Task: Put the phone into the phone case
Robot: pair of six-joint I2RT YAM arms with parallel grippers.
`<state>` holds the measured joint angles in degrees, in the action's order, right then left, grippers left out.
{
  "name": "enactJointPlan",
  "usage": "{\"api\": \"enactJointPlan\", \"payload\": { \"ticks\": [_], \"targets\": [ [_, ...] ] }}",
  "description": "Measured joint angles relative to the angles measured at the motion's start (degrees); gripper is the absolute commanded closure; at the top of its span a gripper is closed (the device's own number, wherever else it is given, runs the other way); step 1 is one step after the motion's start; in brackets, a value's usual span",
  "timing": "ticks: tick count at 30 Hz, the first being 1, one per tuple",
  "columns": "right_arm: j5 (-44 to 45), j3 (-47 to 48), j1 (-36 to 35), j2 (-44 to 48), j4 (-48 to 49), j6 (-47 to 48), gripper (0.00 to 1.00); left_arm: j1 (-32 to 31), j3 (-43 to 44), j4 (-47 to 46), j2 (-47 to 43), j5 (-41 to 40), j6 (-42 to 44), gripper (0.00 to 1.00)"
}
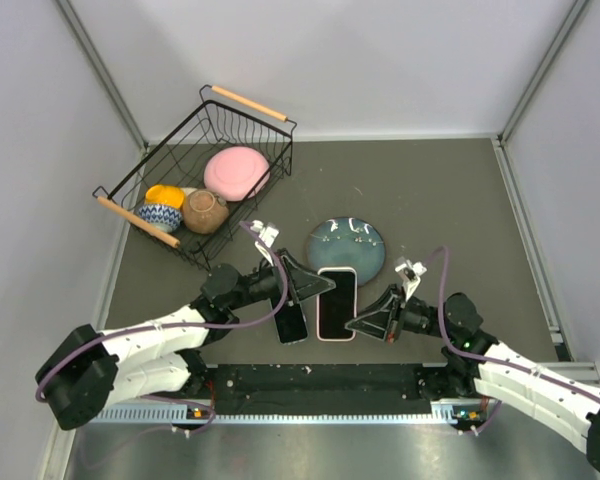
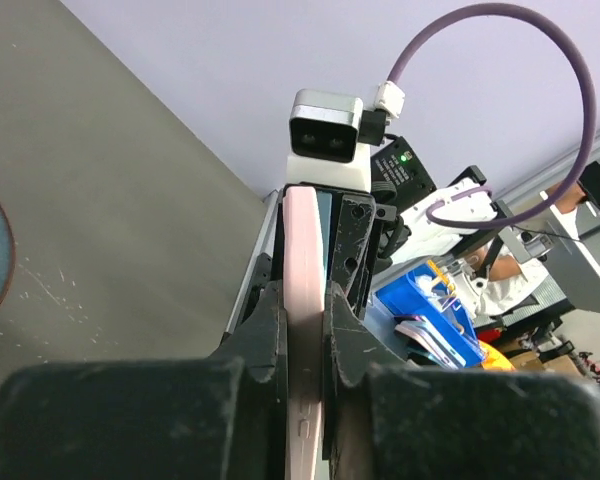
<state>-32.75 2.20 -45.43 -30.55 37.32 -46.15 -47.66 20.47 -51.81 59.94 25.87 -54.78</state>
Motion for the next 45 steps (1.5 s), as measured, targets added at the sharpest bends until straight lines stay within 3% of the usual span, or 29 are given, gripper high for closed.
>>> {"api": "enactJointPlan", "payload": {
  "ticks": [2,5,6,8,16,22,26,31,34,38,45],
  "targets": [
    [0.1,0.0,0.0,0.0,-0.2,-0.2,0.86,0.1,0.0,-0.5,0.5,0.4,0.5,1.00],
    [0.6,-0.1,0.1,0.2,-1.5,-0.7,0.68,0.3,0.0,-0.9,1.4,1.2,0.6,1.00],
    [1.4,-0.1,0.1,0.5,-2.3,-0.8,0.57,0.4,0.0,-0.6,1.6,1.8,1.1,1.00],
    [3.6,-0.1,0.1,1.9,-4.0,-1.4,0.48,0.5,0.0,0.5,1.7,3.2,1.9,1.00],
    [14.4,0.3,0.1,11.1,-13.2,-1.7,0.40,0.5,0.0,4.5,1.2,7.7,4.2,1.00],
    [16.6,3.0,0.1,8.5,-15.6,0.5,0.38,0.8,0.0,5.5,1.1,9.8,4.7,1.00],
    [14.8,5.6,0.1,2.2,-13.9,1.1,0.52,1.0,0.0,5.6,1.4,10.3,5.0,1.00],
    [12.8,5.8,0.1,-1.9,-9.4,0.4,0.60,1.2,0.0,6.0,2.6,10.3,5.1,1.00],
    [12.5,5.8,0.1,-2.1,-8.7,0.2,0.73,1.3,0.0,6.0,3.2,10.4,5.1,1.00],
    [12.8,5.7,0.2,-1.3,-8.2,-0.1,1.00,1.7,0.0,5.3,4.0,11.2,5.2,1.00],
    [12.5,6.3,0.2,0.2,-11.2,1.9,1.00,1.8,0.5,6.4,4.0,11.4,6.7,1.00]
  ]
}}
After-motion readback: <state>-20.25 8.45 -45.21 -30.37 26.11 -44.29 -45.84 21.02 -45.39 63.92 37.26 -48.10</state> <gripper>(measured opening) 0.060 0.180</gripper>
